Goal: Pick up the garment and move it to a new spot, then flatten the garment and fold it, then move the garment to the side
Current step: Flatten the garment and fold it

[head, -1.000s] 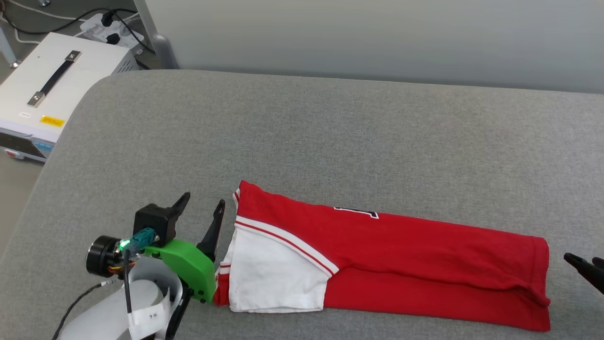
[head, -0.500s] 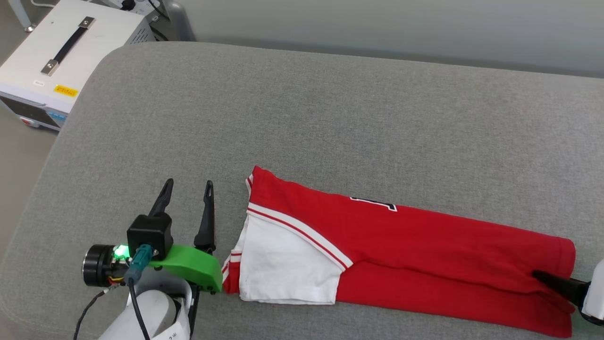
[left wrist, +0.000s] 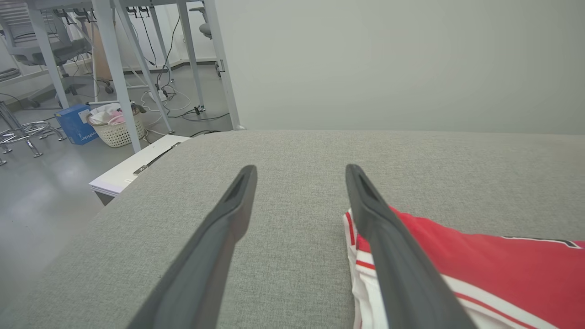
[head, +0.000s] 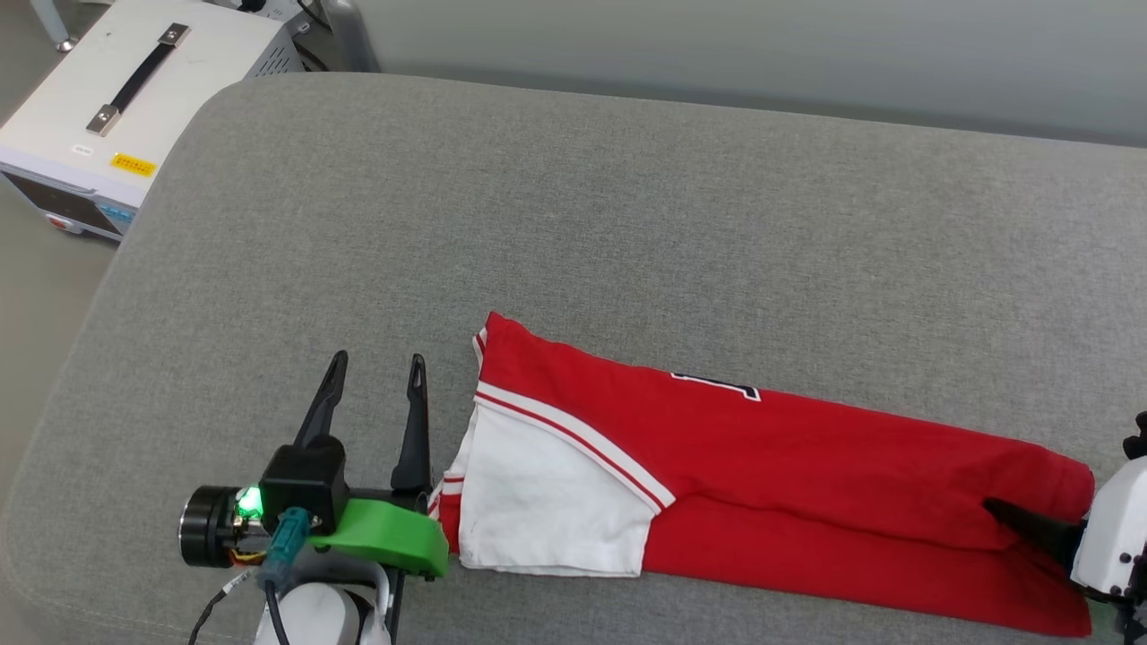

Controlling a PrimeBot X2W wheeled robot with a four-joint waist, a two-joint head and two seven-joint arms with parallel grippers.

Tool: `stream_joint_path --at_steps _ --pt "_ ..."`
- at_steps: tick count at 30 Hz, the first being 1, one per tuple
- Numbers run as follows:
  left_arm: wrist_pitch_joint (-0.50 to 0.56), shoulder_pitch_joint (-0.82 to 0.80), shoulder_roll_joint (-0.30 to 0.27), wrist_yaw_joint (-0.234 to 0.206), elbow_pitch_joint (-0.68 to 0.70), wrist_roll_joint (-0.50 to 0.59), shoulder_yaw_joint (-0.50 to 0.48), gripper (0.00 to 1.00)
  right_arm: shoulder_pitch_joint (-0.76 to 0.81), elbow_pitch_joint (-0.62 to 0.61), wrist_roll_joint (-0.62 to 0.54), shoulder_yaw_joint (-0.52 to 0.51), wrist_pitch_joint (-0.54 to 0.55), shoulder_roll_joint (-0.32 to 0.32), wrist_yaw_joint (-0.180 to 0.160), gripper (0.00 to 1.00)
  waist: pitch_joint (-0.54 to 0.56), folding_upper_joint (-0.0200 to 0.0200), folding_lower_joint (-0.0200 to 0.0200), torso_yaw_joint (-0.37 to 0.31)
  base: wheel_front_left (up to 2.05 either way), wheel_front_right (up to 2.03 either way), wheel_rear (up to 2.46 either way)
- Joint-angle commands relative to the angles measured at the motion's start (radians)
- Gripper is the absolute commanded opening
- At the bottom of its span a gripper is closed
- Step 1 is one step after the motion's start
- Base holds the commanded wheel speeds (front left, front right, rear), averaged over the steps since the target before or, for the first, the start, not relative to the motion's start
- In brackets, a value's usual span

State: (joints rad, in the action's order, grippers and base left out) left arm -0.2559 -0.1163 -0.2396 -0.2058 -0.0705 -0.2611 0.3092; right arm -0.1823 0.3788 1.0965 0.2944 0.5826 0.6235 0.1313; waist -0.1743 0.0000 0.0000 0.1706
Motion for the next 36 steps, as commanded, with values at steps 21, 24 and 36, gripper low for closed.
stream_joint_path --at_steps 21,24,36 --pt "-0.006 0.101 0.109 0.130 0.008 0.181 -0.131 1.00 0.072 0.087 0.051 0.019 -0.144 0.169 -0.001 0.00 0.086 0.0000 0.0000 -0.039 0.00 0.00 0.00" --pt "-0.006 0.112 0.112 0.139 0.006 0.190 -0.141 1.00 0.094 0.082 0.057 0.007 -0.149 0.205 -0.001 0.00 0.098 0.0000 0.0000 -0.044 0.00 0.00 0.00" --pt "-0.006 0.120 0.135 0.167 0.005 0.215 -0.165 1.00 0.089 -0.271 0.100 0.025 -0.050 0.219 -0.001 0.00 0.088 0.0000 0.0000 -0.060 0.00 0.00 0.00"
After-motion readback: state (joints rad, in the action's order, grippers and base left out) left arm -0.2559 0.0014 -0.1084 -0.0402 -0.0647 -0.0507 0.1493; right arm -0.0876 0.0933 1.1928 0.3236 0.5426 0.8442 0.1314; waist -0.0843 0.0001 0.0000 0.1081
